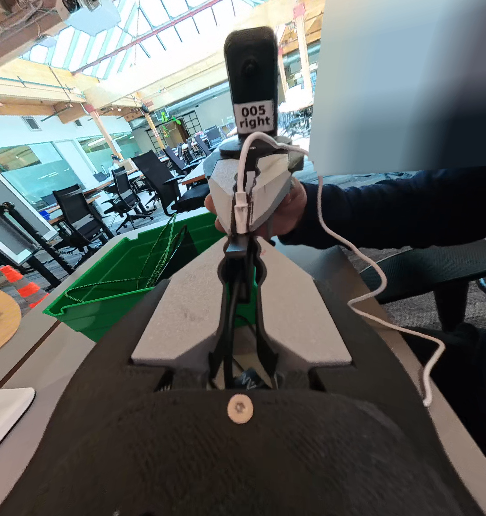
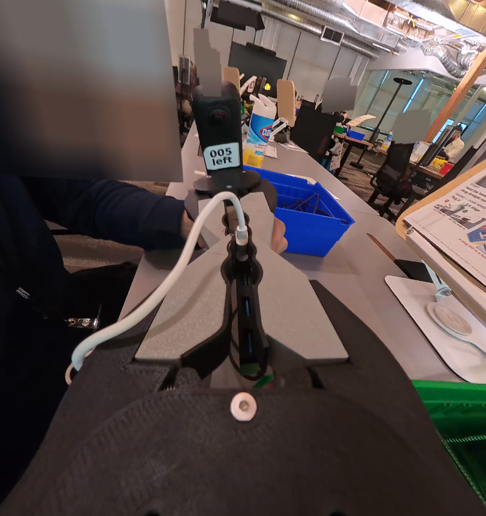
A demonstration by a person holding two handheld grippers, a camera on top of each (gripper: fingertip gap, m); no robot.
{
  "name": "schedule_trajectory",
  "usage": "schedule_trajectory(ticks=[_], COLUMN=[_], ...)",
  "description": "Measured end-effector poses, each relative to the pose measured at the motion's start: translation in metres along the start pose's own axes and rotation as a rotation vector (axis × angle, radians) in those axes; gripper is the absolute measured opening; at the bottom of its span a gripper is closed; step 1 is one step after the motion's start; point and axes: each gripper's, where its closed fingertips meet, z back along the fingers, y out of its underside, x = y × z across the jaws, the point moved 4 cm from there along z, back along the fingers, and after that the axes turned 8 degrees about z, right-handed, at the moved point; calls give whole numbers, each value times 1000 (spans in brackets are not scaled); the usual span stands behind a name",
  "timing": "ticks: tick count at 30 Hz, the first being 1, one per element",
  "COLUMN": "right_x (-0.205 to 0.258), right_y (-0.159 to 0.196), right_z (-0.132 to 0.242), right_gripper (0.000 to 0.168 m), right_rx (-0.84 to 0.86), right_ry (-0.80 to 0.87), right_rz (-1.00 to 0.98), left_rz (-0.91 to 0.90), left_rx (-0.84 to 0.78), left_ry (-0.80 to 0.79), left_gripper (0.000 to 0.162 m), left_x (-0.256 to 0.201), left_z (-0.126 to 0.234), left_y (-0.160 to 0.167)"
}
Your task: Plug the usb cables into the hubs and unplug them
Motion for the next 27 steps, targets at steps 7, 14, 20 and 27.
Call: schedule_trajectory(ticks=[7, 14, 20, 27], right_x=[0, 0, 0, -4], right_y=[9, 21, 27, 29], right_z=[1, 1, -4, -11], right_gripper=[5, 5, 5, 5], right_rx=[154, 278, 409, 511], right_ry=[40, 25, 27, 48], right_rz=[64, 115, 242, 349], left_rz=[-94, -196, -281, -322], left_rx=[128, 262, 381, 463], left_ry=[-78, -122, -198, -298], left_gripper=[17, 20, 19, 17], left_x=[6, 8, 14, 25], left_z=[-4, -5, -5, -2], left_y=[14, 30, 43, 49])
